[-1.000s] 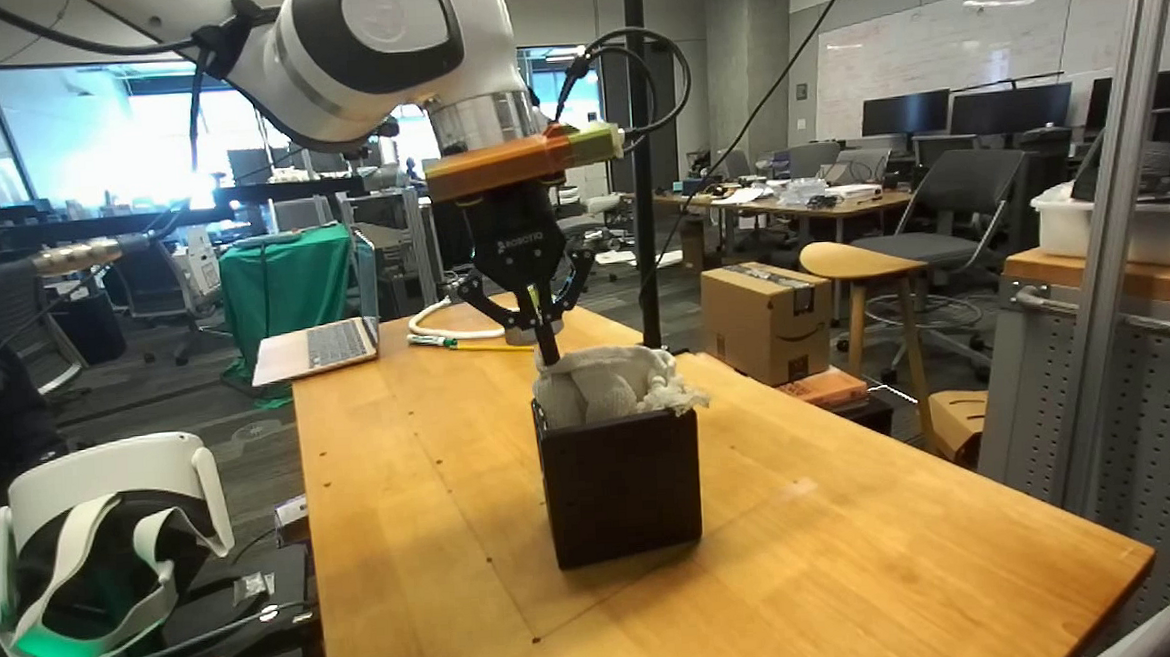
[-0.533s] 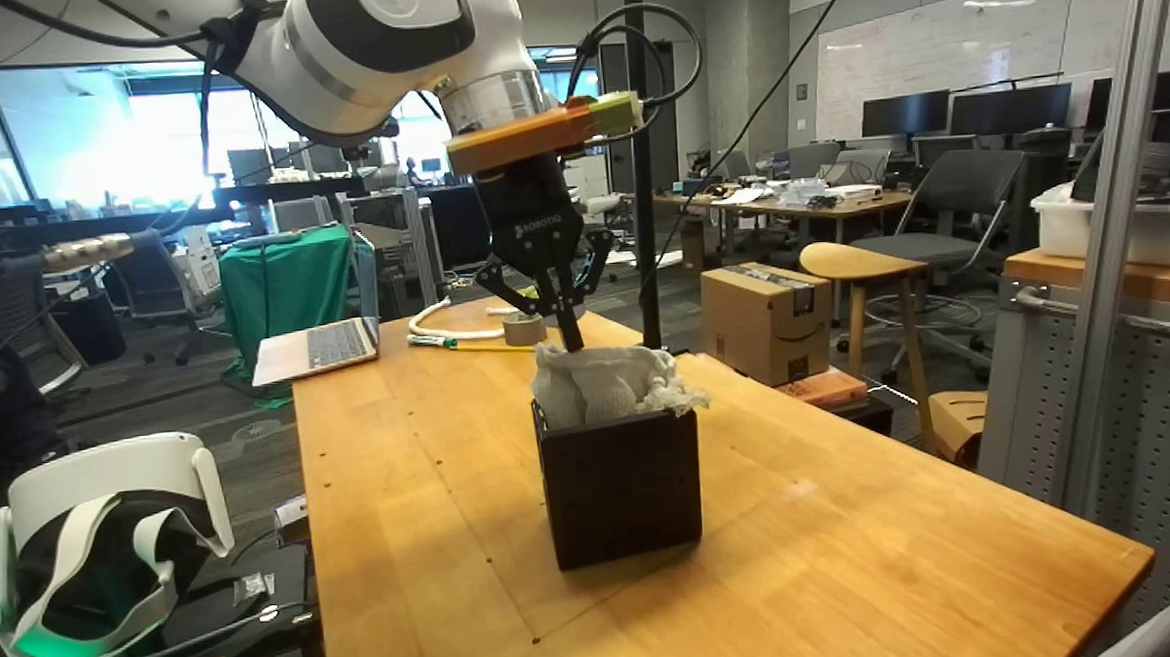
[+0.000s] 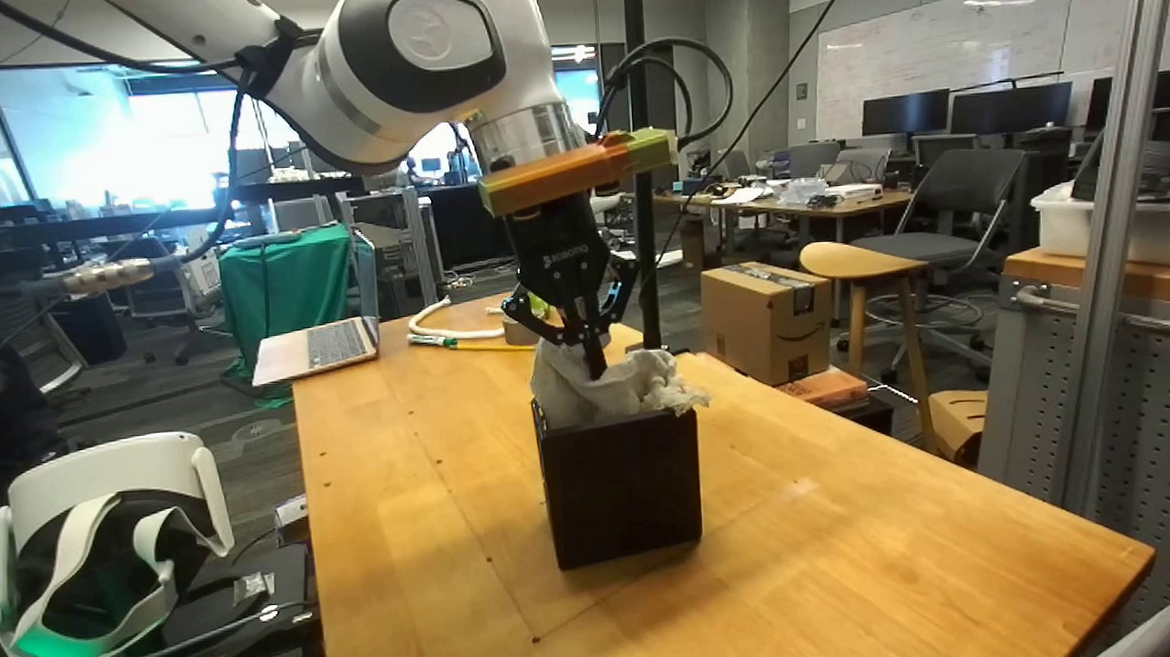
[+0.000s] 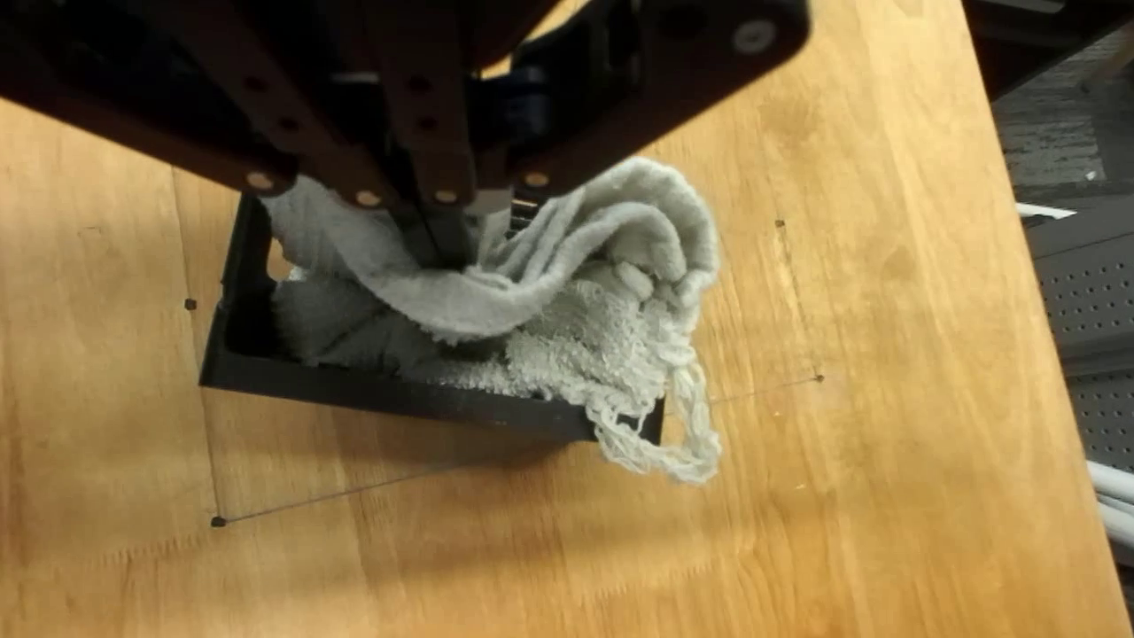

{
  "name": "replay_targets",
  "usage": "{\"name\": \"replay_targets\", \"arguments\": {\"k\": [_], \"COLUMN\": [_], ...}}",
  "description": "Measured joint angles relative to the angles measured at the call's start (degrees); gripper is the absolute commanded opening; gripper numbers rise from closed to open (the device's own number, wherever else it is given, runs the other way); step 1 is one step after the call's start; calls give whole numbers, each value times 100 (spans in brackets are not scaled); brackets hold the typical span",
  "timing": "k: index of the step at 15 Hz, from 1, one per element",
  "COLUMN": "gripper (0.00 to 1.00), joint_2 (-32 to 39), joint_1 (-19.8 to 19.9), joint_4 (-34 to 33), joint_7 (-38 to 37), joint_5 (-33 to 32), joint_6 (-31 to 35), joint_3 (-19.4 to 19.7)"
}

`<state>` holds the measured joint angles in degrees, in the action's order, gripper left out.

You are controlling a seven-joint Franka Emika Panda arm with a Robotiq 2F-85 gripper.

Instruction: Put the towel inside the black object

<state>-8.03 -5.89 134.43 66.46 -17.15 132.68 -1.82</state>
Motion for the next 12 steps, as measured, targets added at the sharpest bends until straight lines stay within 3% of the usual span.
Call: {"name": "replay_targets", "arguments": {"k": [12], "gripper": [4], "joint_2": [629], "joint_1": [126], "joint_4": [21], "joint_7": [691], "joint_5": [797], "joint_6": [182], "joint_3": [69]}}
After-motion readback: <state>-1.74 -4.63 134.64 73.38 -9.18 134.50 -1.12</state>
